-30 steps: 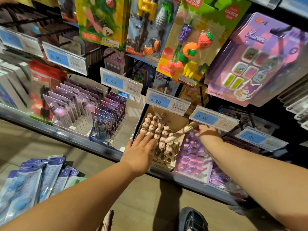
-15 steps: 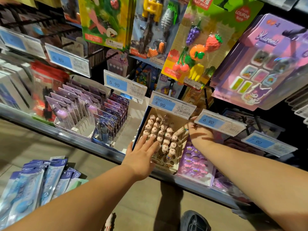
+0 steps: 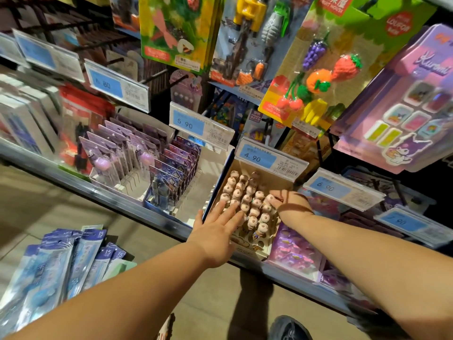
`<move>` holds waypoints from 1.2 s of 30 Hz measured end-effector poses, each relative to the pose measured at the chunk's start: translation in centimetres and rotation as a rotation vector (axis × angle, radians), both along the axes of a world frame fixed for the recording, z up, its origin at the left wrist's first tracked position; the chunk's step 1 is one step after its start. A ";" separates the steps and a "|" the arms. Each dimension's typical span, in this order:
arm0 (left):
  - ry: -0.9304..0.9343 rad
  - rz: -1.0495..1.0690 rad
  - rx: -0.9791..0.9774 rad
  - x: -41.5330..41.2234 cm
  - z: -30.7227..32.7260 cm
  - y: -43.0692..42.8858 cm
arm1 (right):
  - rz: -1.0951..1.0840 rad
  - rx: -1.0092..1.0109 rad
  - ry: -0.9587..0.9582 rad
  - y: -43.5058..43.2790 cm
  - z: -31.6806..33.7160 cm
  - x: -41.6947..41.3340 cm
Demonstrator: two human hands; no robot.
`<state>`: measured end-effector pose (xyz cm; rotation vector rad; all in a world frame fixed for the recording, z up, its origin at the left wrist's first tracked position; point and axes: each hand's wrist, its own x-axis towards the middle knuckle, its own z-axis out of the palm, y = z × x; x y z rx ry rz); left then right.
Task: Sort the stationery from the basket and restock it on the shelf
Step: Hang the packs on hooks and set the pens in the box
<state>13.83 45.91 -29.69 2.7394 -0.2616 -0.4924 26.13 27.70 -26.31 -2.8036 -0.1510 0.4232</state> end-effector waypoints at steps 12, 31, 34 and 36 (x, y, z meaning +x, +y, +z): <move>-0.033 -0.027 -0.085 -0.8 0.1 0.9 | -0.036 -0.057 -0.107 -0.1 1.2 -1.3; 0.405 0.195 0.212 -13.4 -6.1 12.0 | 0.726 -0.425 0.553 11.3 -1.5 -14.8; 0.428 0.254 0.161 -15.7 -7.5 12.8 | 0.578 -0.475 0.781 12.2 -4.8 -17.0; 0.422 0.224 0.138 -17.2 -8.3 12.9 | 0.519 -0.466 0.849 13.2 -8.1 -18.8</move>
